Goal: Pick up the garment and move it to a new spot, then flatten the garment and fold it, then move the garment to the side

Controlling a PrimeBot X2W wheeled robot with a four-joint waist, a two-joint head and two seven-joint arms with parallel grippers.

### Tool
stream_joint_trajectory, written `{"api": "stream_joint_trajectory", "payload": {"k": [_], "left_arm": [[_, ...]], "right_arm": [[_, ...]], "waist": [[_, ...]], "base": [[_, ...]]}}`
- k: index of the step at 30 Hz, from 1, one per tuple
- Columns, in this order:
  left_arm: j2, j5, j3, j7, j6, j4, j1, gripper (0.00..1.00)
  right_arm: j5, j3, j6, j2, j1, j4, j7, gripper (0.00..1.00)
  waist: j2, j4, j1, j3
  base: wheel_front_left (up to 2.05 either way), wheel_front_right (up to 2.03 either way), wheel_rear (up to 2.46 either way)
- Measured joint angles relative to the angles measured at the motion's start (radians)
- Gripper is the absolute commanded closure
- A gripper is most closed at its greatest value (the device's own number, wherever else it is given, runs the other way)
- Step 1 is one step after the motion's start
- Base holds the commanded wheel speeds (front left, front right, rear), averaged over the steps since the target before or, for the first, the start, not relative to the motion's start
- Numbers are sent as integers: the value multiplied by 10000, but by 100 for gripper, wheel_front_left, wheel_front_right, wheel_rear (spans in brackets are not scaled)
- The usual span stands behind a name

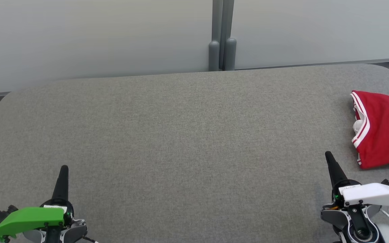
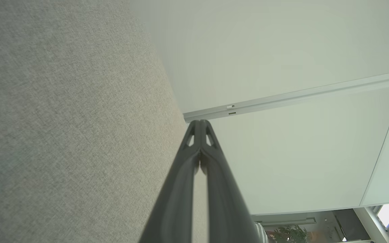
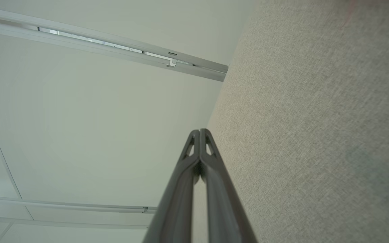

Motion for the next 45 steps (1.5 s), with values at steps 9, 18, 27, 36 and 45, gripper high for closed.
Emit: {"api": "stream_joint_trajectory", "payload": {"k": [9,18,27,36,45], "left_arm": [[-25,-646,82,188,0,-31,-114,100],[-48,-1235,178,366,0,-52,-205,100],[-65,-1810,267,539,0,-81,-333,100],[-82,-2224,318,658,0,-96,-402,100],[-84,-2224,318,660,0,-96,-402,100]], "right_arm": [[788,33,-2,-10,-155,25,176,100],[1536,65,0,-17,-232,56,336,100],[2253,94,-2,-29,-368,77,476,100],[2717,117,-2,-35,-425,92,596,100],[2717,117,-2,-35,-429,92,596,100]], "waist": [[0,-32,0,19],[0,-65,0,38],[0,-97,0,56],[0,-120,0,69],[0,-120,0,69]], "base": [[0,0,0],[0,0,0],[0,0,0],[0,0,0],[0,0,0]]}}
